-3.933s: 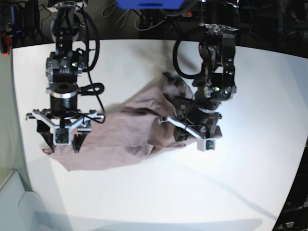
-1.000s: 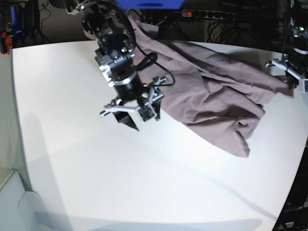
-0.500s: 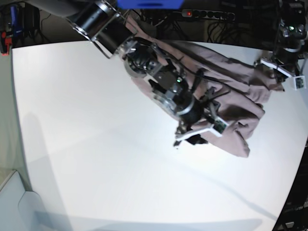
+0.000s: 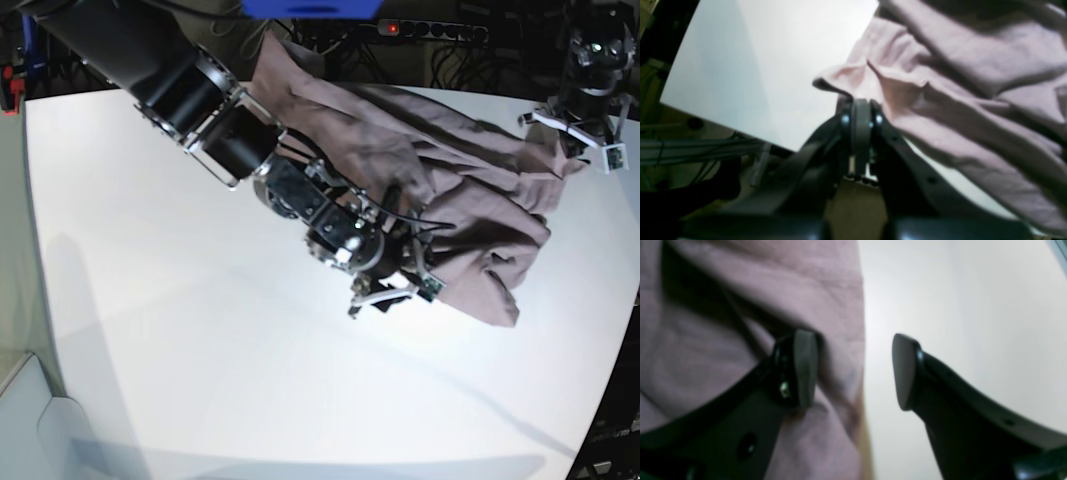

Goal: Layout the t-shirt on the table in an organized manner, then fold the t-shirt properly
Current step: 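Grasp the t-shirt hem with the right gripper, then pull the hem outward with the right gripper to spread the shirt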

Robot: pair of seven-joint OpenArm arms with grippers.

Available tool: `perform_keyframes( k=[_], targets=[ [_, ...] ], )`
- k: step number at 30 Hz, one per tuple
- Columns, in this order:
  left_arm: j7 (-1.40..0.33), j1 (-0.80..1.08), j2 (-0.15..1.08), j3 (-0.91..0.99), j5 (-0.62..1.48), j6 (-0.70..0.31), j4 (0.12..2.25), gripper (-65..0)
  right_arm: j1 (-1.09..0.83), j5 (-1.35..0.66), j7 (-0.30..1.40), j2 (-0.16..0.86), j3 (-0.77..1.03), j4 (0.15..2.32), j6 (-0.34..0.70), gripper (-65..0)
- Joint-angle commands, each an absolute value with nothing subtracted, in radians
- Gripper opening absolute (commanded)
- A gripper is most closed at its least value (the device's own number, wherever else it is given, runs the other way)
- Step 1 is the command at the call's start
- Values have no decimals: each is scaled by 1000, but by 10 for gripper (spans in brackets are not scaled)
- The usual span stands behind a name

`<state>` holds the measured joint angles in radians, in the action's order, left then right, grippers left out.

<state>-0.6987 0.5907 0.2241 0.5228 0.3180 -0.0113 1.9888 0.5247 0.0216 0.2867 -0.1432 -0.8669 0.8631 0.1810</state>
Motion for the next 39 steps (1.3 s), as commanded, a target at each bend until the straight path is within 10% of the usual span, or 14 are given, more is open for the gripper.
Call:
perform_keyframes(
  k=[1,7,28,39],
  targets=[
    [-682,596,234,530,318,-7,2006,-648,544,18,252,-157,-865,872,173,-305],
    [-676,596,234,530,315,-7,2003,-648,549,19,240,-157,-865,796,173,-650],
    [-682,486,234,596,320,-4,1995,-648,774,21,271,27,-220,854,171,-650],
    [-682,417,223,680,318,-4,1943,-648,705,21,266,122,-165,848,171,-650]
  ],
)
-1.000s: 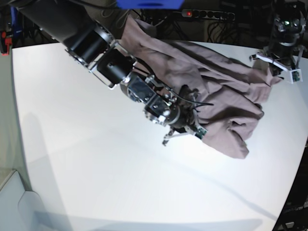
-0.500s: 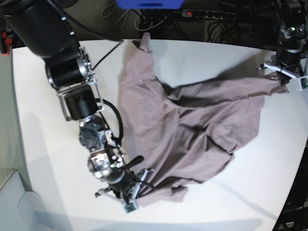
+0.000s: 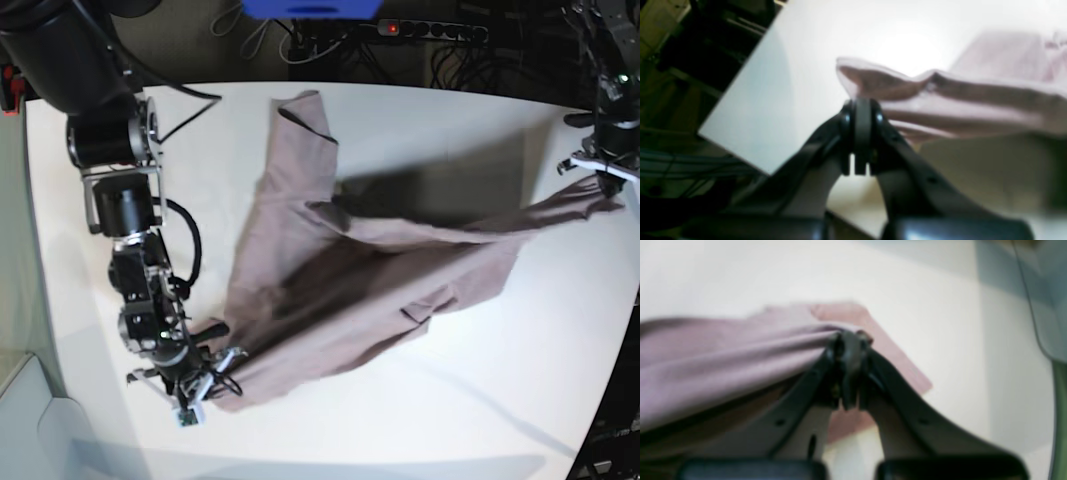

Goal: Layout the t-shirt on the table in an organized manner, then fold the t-shirt properly
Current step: 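Pull the hem outward with the right gripper to spread the shirt, then grasp the shirt edge near the left gripper with the right gripper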

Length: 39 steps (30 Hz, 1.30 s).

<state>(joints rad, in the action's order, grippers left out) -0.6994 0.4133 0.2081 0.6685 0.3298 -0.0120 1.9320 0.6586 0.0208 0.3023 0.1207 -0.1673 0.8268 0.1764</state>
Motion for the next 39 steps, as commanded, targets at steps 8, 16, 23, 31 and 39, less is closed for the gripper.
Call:
perform_keyframes(
  k=[8,16,23,31,39],
  targets=[
    [-684,344,232,806,314,-5,1925,-648,676,21,274,122,-170,854,171,-622],
    [-684,294,337,866,314,-5,1885,-648,631,19,386,120,-163,938,173,-429],
    [-684,234,351,866,312,-5,1868,-648,292,19,598,110,-170,1531,173,-327],
    [-685,134,352,855,312,-5,1842,-648,-64,19,616,28,-171,1741,176,-319],
    [-684,122,352,812,312,-5,1770,-648,-285,19,616,-22,-367,1744,177,-319]
  ],
)
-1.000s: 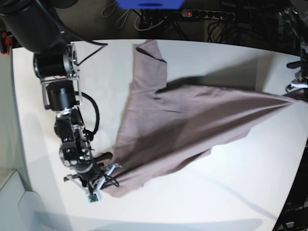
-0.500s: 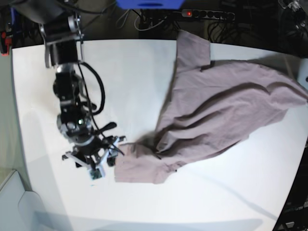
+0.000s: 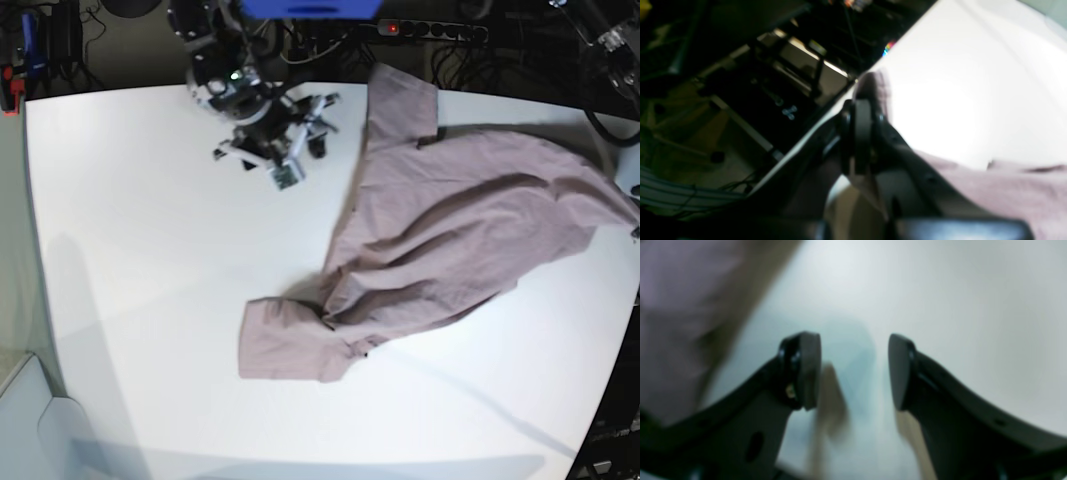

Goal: Layout the t-shirt on the table in an organized manner, then fold the t-shirt properly
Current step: 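Grasp the shirt edge near the left gripper with the right gripper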

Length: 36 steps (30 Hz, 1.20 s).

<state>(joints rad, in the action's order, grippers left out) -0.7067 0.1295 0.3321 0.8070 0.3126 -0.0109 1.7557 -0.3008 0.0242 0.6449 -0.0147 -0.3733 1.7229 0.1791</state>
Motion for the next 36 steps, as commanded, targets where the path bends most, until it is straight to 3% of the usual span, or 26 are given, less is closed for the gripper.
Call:
perform_keyframes(
  k=[1,5,11,24,26,30,36],
  targets=[
    [-684,122,351,812,312,-5,1761,-648,-294,19,613,-22,-406,1744,177,-319],
    [-684,124,352,812,312,-5,1732,-648,-291,19,613,-36,-510,1744,173,-319],
    [-685,136,374,814,311,-5,1728,-648,-292,19,618,-104,-515,1730,173,-317],
    [-685,160,371,823,311,-5,1727,-648,-177,16,610,-134,-516,1468,173,-330],
    [-685,160,371,823,311,-5,1736,-648,-159,16,610,-130,-513,1466,173,-391],
    [-685,156,366,823,312,-5,1790,-648,-105,18,619,-79,-498,1529,173,-650],
    [-684,41,372,786,312,-5,1819,-648,1,19,725,12,-437,1728,173,-650]
  ],
)
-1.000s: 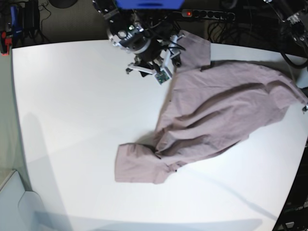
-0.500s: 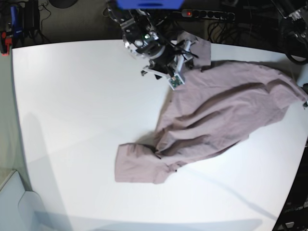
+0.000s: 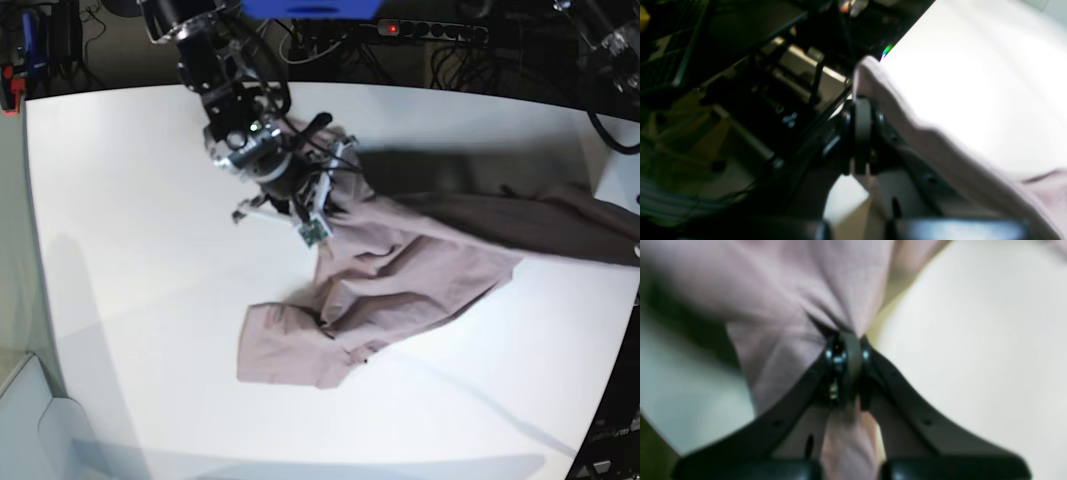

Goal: Layout the t-shirt on the table in an organized manner, then fold the t-shirt properly
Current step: 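Grasp the shirt edge near the left gripper with the right gripper, then lift the shirt with both grippers and lay it flat across the table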

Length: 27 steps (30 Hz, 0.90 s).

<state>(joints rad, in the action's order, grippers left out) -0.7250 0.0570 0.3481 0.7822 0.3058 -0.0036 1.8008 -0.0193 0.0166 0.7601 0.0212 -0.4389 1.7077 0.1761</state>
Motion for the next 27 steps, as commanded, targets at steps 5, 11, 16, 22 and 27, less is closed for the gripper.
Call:
perform_keyframes(
  k=[5,11,16,22,27],
  targets=[
    [-684,-85,374,704,312,-5,1811,-648,151,19,794,102,-398,1853,173,-650],
    [-679,-252,369,503,311,-5,1748,-648,364,21,808,183,-363,1876,173,-650],
    [-673,-449,361,363,311,-2,1587,-648,573,21,808,226,-361,1867,173,-650],
    [-671,-762,361,288,311,-2,1366,-648,883,21,800,265,-355,1748,174,-650],
    [-622,-1009,369,209,311,-2,1207,-648,1055,21,746,318,-355,1603,176,-650]
  ],
)
